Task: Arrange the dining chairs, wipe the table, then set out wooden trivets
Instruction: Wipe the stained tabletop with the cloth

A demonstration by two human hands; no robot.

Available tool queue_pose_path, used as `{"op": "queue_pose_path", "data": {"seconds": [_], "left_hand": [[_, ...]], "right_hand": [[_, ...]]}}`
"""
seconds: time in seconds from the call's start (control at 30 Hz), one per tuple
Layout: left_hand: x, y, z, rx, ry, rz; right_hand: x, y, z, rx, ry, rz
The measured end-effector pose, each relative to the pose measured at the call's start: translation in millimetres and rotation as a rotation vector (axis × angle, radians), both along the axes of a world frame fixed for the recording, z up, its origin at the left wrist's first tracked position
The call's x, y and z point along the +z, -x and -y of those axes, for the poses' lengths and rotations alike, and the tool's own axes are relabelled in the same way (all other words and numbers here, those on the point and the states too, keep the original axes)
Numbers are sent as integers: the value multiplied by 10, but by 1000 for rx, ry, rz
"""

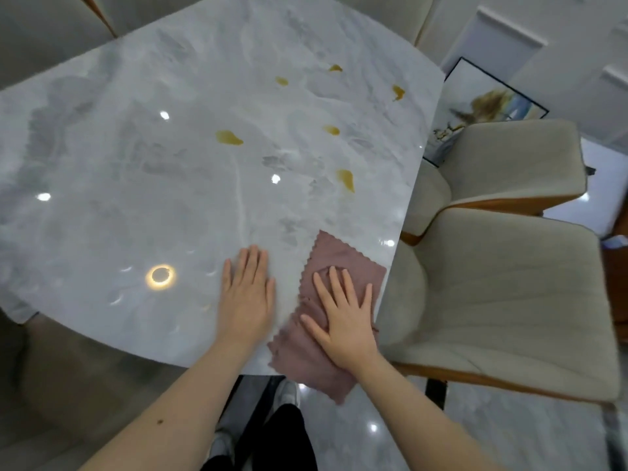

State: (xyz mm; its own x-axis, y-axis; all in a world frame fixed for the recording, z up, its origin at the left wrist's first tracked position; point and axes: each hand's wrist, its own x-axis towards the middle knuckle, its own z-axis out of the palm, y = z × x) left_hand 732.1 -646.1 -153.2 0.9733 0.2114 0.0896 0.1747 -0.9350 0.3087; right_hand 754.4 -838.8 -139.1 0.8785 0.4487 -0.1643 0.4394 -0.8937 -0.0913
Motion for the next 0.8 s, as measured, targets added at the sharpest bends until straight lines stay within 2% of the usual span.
{"op": "queue_pose_path", "data": {"seconds": [0.1, 0.23, 0.37, 0.47, 0.57, 0.67, 0.8], "left_hand": [[-13, 0, 9, 11, -19, 5], [-39, -14, 13, 14, -27, -9], [-24, -4, -8, 7, 6, -12], [-5, 10, -16, 5, 24, 7], [-8, -2, -24, 18, 31, -3], [-15, -4, -24, 22, 63, -4], [-19, -22, -45, 40, 138, 75]], "right_hand": [[22, -301, 226, -106, 23, 4], [-2, -538, -275, -309, -34, -10], [-37, -73, -668, -128, -82, 57], [-40, 273, -328, 54, -87, 50], [0, 83, 91, 94, -15, 9], [-7, -362, 74, -34, 13, 6], [-57, -676, -544, -254, -10, -10]]}}
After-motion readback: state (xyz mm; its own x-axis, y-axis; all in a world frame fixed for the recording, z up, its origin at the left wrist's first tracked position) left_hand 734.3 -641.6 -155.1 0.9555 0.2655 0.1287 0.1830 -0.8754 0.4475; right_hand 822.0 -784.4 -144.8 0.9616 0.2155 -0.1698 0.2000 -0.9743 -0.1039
